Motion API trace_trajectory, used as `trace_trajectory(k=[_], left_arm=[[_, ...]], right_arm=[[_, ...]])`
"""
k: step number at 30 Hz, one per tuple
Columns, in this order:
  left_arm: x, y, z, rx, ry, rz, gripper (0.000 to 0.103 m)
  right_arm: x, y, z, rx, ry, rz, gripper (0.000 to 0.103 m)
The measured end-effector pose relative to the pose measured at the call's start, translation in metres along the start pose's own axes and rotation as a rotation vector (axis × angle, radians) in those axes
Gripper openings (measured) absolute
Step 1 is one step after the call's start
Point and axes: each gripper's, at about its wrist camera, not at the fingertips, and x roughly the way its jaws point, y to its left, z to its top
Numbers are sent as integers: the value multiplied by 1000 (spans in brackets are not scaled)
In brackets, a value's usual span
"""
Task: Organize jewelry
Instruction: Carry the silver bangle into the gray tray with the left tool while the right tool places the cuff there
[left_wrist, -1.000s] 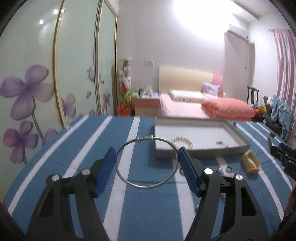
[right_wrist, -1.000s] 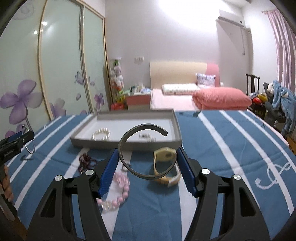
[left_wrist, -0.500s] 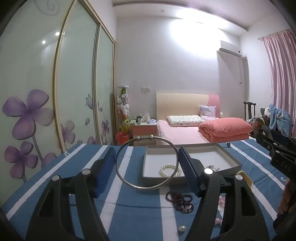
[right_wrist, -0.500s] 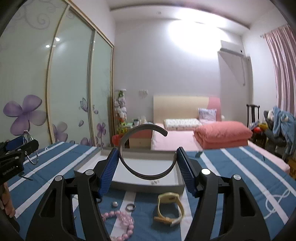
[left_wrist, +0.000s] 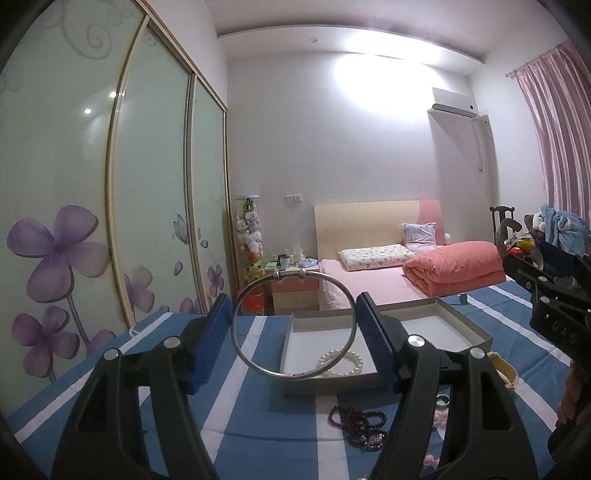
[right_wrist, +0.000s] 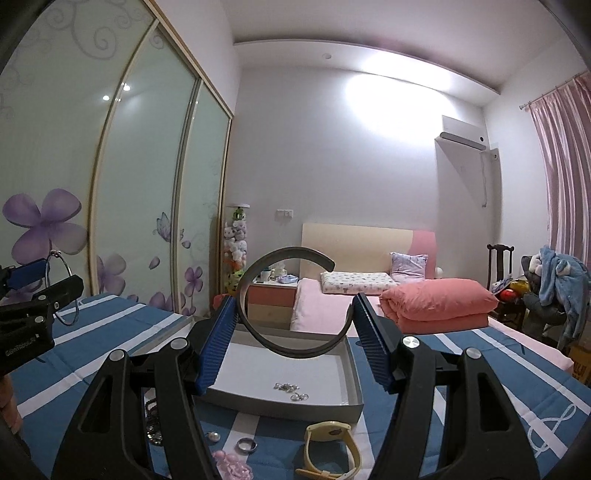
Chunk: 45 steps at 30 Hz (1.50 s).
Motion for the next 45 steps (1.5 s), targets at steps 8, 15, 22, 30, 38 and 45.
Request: trace_trajectory(k=[8, 15, 22, 30, 38, 45], left_arm=[[14, -8, 0, 4, -11, -11, 67], [44, -16, 2, -7, -7, -38, 67], [98, -22, 3, -43, 68, -80, 67], [153, -37, -8, -56, 186, -129, 67], [193, -39, -24, -93, 345, -171, 68], [203, -25, -30, -125, 384, -176, 73]], right_arm=[[13, -2, 1, 2, -20, -12, 64], [39, -10, 0, 11, 4, -9, 64], [74, -14, -9, 11, 92, 19, 65], [99, -17, -22, 21, 199, 23, 64], [111, -26, -27, 67, 288, 21, 65], [118, -21, -26, 57, 321, 41, 65]])
